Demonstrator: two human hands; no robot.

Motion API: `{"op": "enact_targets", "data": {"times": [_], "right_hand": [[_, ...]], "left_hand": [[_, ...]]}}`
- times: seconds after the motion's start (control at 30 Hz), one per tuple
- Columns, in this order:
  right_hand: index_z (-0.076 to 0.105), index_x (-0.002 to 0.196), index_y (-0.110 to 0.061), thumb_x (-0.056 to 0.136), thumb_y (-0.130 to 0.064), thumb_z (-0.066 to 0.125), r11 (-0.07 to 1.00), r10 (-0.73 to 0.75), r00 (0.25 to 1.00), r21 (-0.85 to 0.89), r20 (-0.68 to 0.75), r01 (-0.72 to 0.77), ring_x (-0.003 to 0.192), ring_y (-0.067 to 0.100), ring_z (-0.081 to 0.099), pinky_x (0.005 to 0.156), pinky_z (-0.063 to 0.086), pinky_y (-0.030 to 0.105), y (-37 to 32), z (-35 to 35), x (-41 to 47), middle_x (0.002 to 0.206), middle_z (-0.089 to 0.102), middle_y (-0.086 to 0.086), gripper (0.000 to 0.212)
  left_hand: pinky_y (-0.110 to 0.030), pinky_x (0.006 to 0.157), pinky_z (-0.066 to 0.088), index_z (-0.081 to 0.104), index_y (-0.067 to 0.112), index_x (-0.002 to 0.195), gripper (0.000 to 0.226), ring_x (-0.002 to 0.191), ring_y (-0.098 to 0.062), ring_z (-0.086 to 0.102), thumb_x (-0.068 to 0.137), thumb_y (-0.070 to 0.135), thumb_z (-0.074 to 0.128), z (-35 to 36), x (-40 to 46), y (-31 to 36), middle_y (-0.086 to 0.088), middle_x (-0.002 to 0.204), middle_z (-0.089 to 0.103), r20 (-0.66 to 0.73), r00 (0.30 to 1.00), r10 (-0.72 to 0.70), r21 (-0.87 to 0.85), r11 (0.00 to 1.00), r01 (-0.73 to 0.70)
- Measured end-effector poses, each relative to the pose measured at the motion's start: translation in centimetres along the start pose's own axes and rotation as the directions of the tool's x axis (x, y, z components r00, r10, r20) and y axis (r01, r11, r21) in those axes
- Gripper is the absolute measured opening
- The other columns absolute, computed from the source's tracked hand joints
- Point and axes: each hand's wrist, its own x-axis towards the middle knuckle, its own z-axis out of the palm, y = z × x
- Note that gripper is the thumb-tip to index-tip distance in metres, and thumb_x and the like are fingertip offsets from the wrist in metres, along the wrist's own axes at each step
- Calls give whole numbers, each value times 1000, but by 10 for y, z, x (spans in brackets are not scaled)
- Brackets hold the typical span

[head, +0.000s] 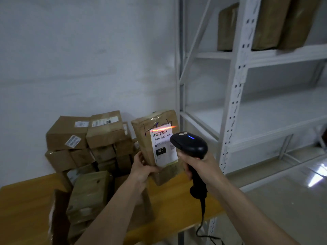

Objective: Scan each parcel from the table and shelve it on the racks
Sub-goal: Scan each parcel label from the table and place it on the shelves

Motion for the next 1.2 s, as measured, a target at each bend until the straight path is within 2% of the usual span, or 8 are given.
{"op": "enact_targets", "data": {"times": [0.13, 0.23, 0.4, 0.5, 0.63, 0.8, 0.97, 1.2], "right_hand": [[72, 81, -21, 77, -33, 77, 996, 2, 987, 84, -163, 12, 58, 18, 65, 56, 53, 23, -10, -55, -15, 65, 68, 5, 14], [71, 77, -29, 68, -40, 79, 995, 1, 945, 94, -326, 31, 56, 8, 66, 50, 54, 20, -18, -102, -28, 63, 69, 1, 16], [65, 85, -31, 71, -34, 79, 988, -13, 862, 124, -507, 87, 85, 21, 64, 69, 51, 36, -23, -187, -55, 81, 70, 0, 20], [64, 84, -35, 76, -25, 80, 986, -31, 844, 120, -535, 112, 88, 17, 62, 70, 48, 33, -23, -238, -72, 87, 70, -2, 21], [73, 69, -42, 72, -21, 83, 981, -54, 846, 128, -530, 143, 81, 17, 61, 69, 46, 31, -22, -293, -84, 64, 69, -11, 24], [67, 99, -35, 51, -37, 83, 941, -80, 860, 247, -504, 232, 98, 16, 66, 81, 49, 33, -37, -338, -78, 90, 74, -10, 50], [72, 92, -42, 54, -39, 81, 887, -190, 823, 266, -536, 378, 89, 1, 67, 76, 45, 24, -65, -372, -53, 89, 73, -18, 40], [72, 96, -33, 72, -21, 80, 806, -269, 754, 289, -599, 517, 103, 15, 66, 89, 48, 31, -107, -418, 5, 95, 75, -9, 27]], "left_hand": [[-49, 94, 53, 40, 28, 137, 117, 115, -26, 57, 37, 1, 94, 53, -15, 3, -1, 124, 62, 161, 986, -50, -2, 999, 51], [-36, 79, 58, 45, 32, 129, 114, 112, -20, 61, 31, 17, 100, 103, -29, 9, 6, 120, 64, 261, 965, -32, 35, 999, 24], [-39, 87, 57, 47, 38, 126, 113, 111, -18, 62, 28, 24, 101, 199, -52, 21, 5, 118, 66, 365, 931, 19, 61, 997, -44], [-34, 74, 59, 47, 44, 120, 106, 101, -19, 67, 30, 26, 99, 254, -63, 35, 4, 110, 70, 369, 929, 43, 41, 997, -63], [-53, 85, 56, 39, 41, 132, 107, 107, -26, 63, 41, 31, 95, 326, -75, 64, 1, 114, 69, 347, 933, 96, 3, 995, -103], [-45, 81, 58, 38, 45, 136, 85, 101, -19, 65, 67, 37, 86, 407, -84, 95, 4, 114, 67, 324, 918, 227, 24, 968, -248], [-31, 91, 53, 21, 46, 149, 90, 114, -8, 54, 78, 38, 77, 469, -84, 130, 11, 136, 48, 404, 793, 456, 121, 832, -541], [-25, 109, 32, 18, 30, 154, 91, 138, -14, 27, 82, 38, 73, 531, -59, 172, 6, 150, 13, 443, 617, 650, 304, 538, -786]]}}
